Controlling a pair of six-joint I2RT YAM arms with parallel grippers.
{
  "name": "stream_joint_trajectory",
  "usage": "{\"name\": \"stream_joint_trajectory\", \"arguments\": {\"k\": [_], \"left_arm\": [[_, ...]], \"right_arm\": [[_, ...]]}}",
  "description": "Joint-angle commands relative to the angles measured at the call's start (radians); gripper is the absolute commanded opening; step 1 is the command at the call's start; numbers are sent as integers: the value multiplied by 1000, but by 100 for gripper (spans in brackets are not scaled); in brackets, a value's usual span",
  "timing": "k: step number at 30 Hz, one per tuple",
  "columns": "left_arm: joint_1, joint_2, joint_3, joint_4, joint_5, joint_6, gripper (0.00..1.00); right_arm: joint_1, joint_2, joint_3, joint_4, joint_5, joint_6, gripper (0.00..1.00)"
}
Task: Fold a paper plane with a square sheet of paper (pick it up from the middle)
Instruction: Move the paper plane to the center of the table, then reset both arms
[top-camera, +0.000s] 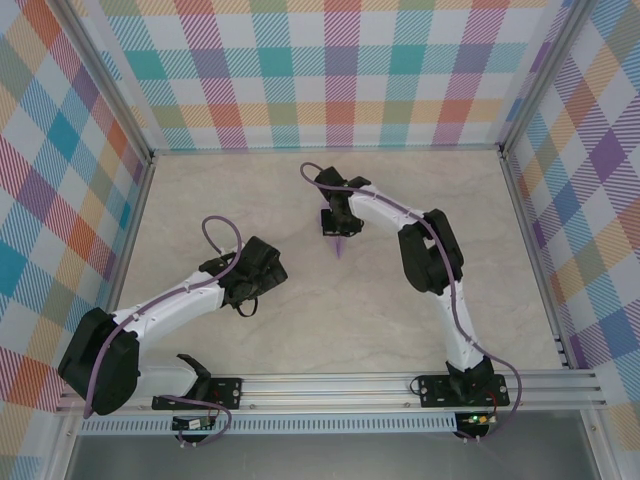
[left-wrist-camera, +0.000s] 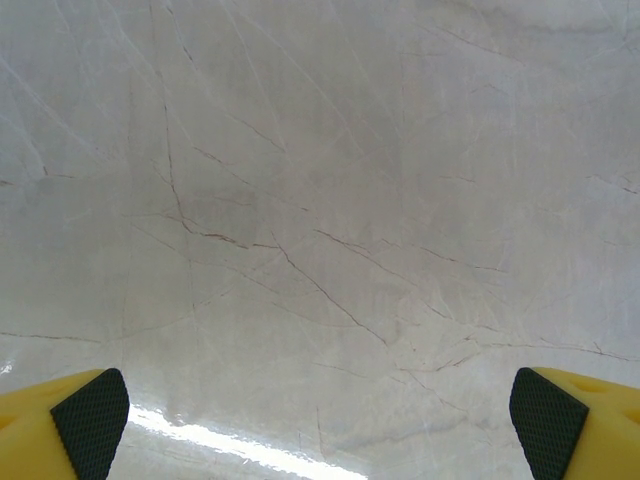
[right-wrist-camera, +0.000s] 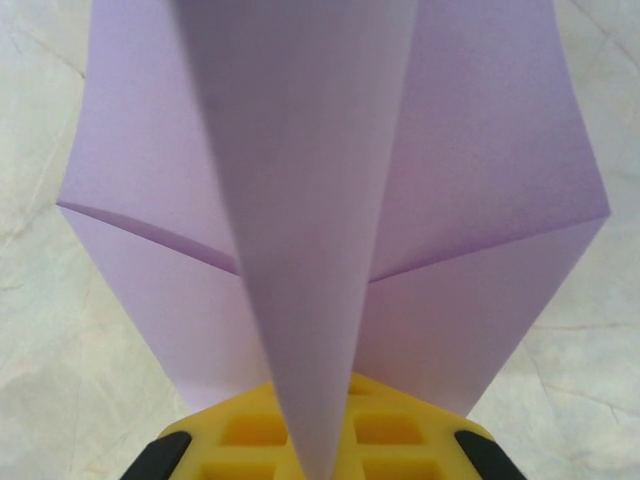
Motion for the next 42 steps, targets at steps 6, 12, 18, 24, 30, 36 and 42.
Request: {"name": "stream_joint_trajectory", "arguments": {"k": [6, 12, 18, 24, 30, 36, 42], "left_arm": [[11, 0, 11, -21, 8, 7, 100], [12, -7, 10, -27, 8, 7, 100], [12, -12, 40, -55, -11, 17, 100], [29, -10, 145, -115, -60, 65, 100], [86, -15, 259, -169, -89, 130, 100], [182, -50, 339, -216, -170, 227, 100], [268, -113, 268, -90, -299, 373, 100]], "right_arm": [[-6, 67, 54, -71, 4, -12, 12], [-6, 94, 25, -64, -2, 3, 12], [-6, 36, 58, -87, -3, 28, 15], [-6, -128, 117, -120, -19, 38, 32], [-25, -314, 84, -112, 1, 22, 59], [-74, -584, -162, 44, 176, -77, 90], [-170, -899, -544, 284, 347, -182, 100]]}}
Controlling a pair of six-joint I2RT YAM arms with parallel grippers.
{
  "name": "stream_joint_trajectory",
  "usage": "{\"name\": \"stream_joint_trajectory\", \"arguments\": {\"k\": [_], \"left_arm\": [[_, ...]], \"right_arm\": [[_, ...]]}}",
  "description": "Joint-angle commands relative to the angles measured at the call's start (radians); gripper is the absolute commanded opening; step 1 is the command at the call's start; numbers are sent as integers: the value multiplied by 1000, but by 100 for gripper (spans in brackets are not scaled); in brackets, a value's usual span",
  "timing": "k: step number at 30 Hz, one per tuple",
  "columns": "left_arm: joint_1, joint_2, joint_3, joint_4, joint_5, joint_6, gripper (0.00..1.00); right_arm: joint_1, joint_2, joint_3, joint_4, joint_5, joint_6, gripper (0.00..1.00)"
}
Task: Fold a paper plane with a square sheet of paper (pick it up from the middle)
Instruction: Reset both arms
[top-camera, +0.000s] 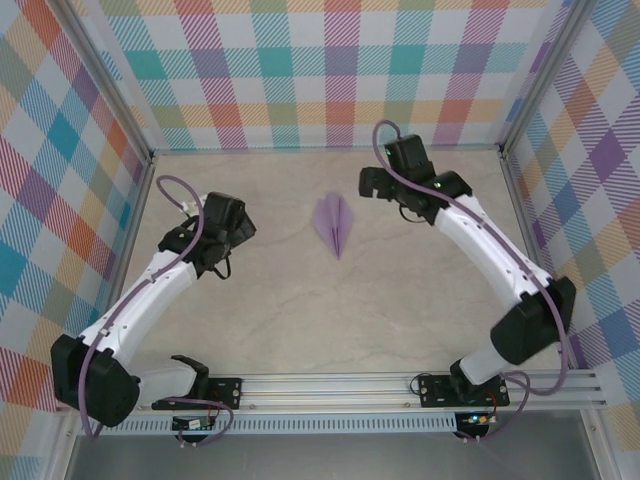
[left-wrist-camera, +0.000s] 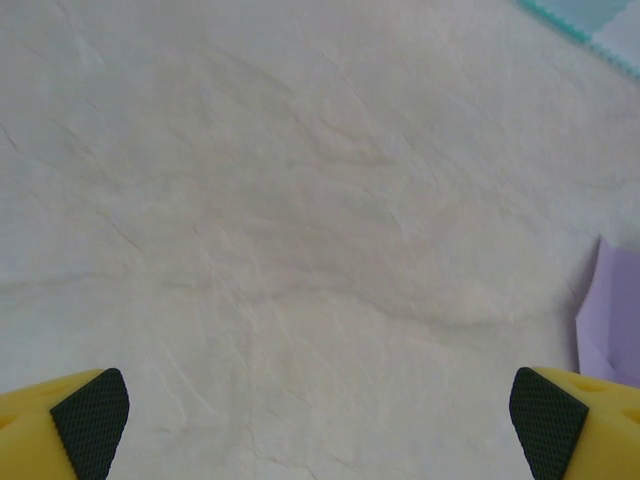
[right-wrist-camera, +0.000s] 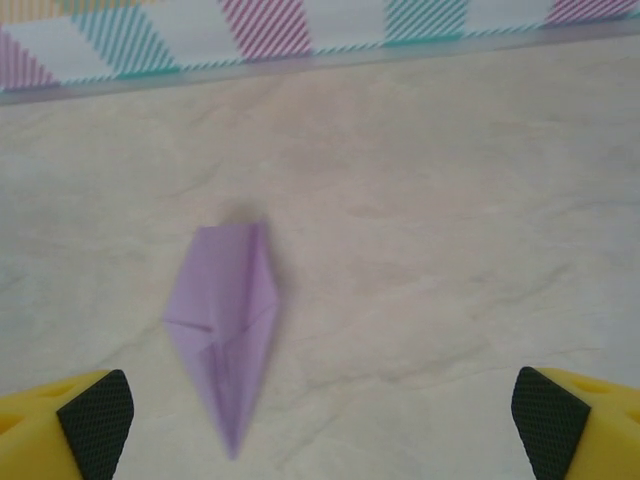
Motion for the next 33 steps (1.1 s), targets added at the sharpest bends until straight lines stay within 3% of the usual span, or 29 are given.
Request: {"name": "stream_joint_trajectory", "arguments": {"k": [1, 6, 9, 14, 19, 25, 33], "left_arm": [[42, -49, -57, 82, -123, 122, 100], [83, -72, -199, 268, -270, 212, 100], [105, -57, -303, 458, -246, 351, 100], [119, -44, -462, 704, -258, 467, 100], [156, -14, -583, 948, -158, 567, 100], [204, 29, -699, 1236, 13, 630, 100], [291, 129, -725, 1423, 256, 679, 100]], "right_arm": [[-59, -121, -174, 159, 157, -83, 100], [-186, -277, -483, 326, 276, -73, 100], [-246, -332, -664, 447, 276, -55, 100], [-296, -321, -876, 657, 290, -66, 100], [-324, -206, -945, 812, 302, -141, 100], [-328, -159, -1017, 1094, 129, -303, 100], [-357, -90, -1059, 1345, -130, -404, 100]]}}
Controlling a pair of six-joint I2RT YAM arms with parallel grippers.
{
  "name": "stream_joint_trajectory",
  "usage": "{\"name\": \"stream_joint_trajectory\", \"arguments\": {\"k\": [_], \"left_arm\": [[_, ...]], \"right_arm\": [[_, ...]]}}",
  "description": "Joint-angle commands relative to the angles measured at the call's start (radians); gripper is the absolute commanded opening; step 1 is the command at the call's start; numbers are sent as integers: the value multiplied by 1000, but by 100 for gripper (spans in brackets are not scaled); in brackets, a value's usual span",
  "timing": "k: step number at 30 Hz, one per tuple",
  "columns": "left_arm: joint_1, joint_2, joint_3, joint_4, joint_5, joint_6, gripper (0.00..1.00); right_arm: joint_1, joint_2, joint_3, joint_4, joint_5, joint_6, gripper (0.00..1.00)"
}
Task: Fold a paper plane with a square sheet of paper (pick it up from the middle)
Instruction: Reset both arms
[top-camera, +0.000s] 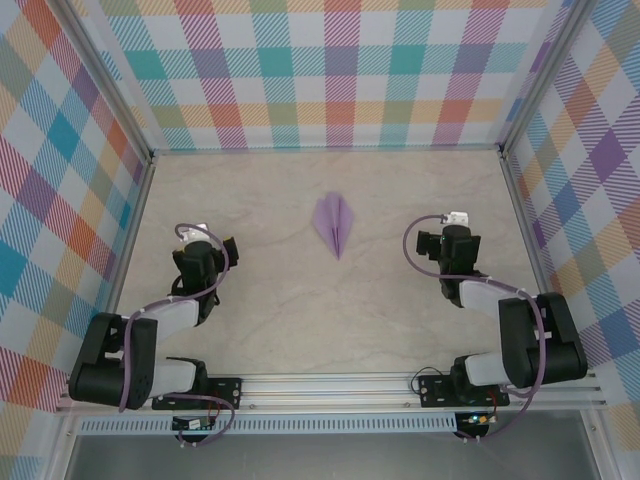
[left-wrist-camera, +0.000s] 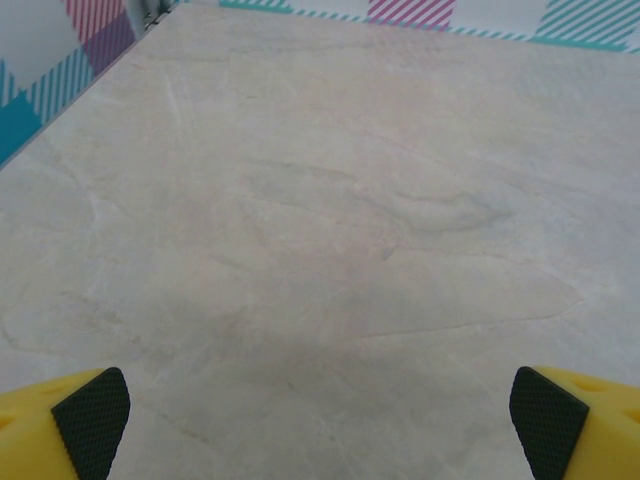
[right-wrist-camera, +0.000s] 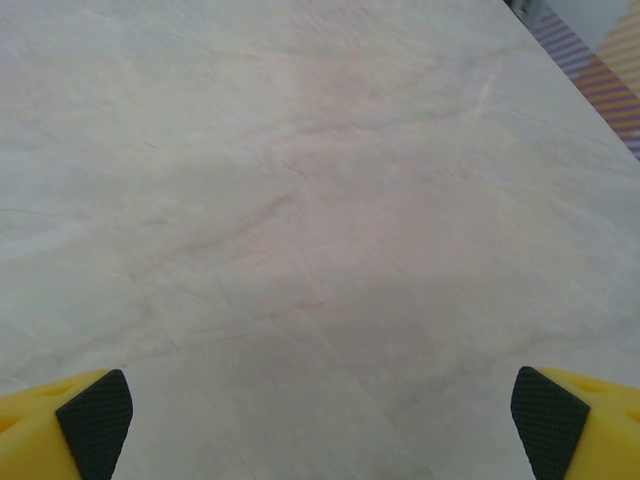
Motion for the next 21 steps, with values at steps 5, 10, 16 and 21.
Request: {"name": "stream_joint_trajectory", "arguments": {"k": [5, 10, 16, 21], "left_arm": [[68, 124, 28, 182, 184, 38, 100], [72, 246, 34, 269, 180, 27, 100], [57, 255, 62, 225, 142, 31, 100], [30, 256, 70, 211, 90, 48, 100]], "right_arm": [[-41, 89, -28, 250, -180, -58, 100], [-94, 123, -46, 298, -244, -17, 100], [-99, 142, -44, 312, -252, -13, 100], [-105, 142, -40, 305, -257, -10, 100]]}}
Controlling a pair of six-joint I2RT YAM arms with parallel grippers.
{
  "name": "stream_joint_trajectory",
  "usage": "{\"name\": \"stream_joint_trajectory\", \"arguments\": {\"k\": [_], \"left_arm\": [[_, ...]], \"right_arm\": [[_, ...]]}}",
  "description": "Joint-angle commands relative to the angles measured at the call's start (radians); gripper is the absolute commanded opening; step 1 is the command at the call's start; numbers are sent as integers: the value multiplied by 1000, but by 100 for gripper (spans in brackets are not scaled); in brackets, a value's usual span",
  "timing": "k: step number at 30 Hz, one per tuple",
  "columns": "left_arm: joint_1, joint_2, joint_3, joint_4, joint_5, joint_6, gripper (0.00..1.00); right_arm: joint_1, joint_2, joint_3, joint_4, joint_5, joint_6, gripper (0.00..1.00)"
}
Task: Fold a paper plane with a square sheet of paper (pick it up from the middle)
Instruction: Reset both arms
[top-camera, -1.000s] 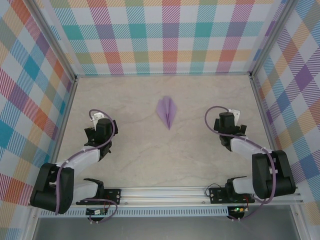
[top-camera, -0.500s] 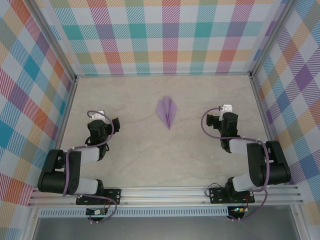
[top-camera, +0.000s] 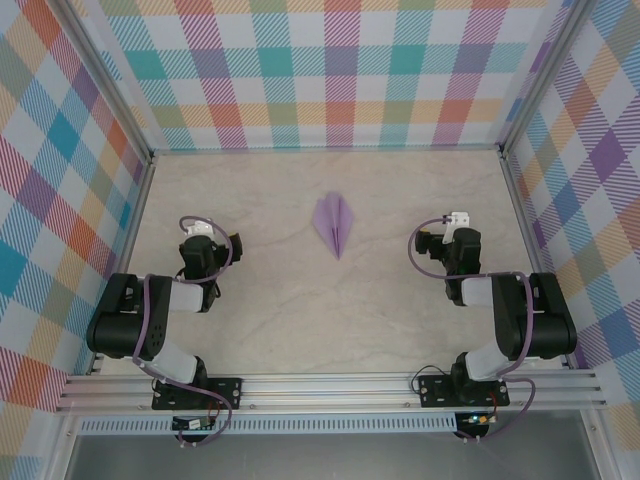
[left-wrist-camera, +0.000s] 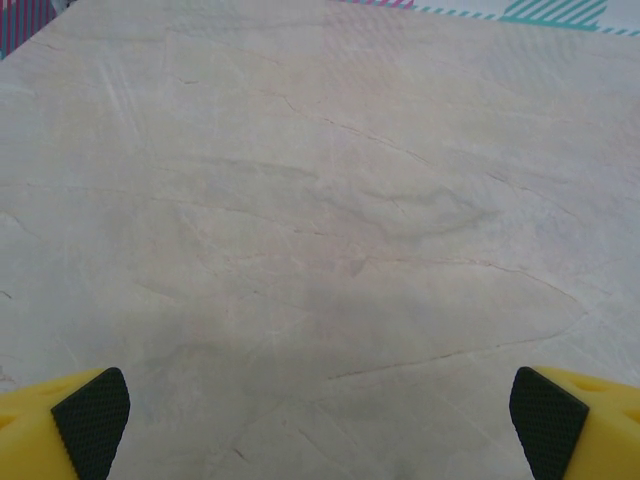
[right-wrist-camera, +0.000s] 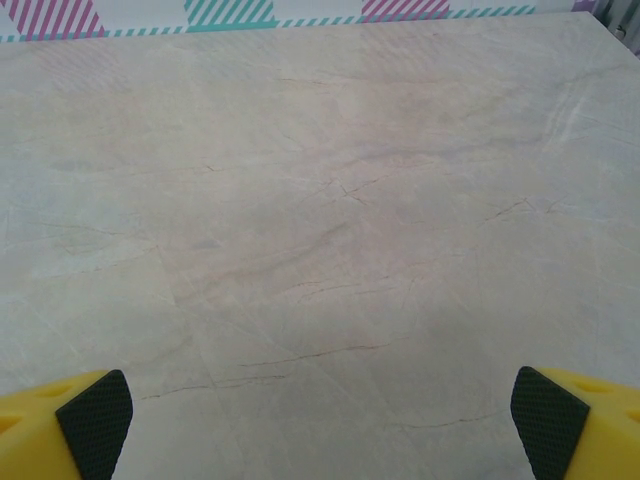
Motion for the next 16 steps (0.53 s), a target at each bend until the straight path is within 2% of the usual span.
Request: {"name": "stream_joint_trajectory", "arguments": {"k": [1, 4, 16], "left_arm": [[-12, 7, 21, 7, -18, 28, 100], [-12, 9, 32, -7, 21, 43, 100], [-12, 10, 34, -12, 26, 44, 100]], "right_arm": [[-7, 2, -1, 46, -27, 13, 100], [-7, 2, 0, 45, -27, 13, 100], [-7, 2, 0, 45, -29, 13, 100]]}}
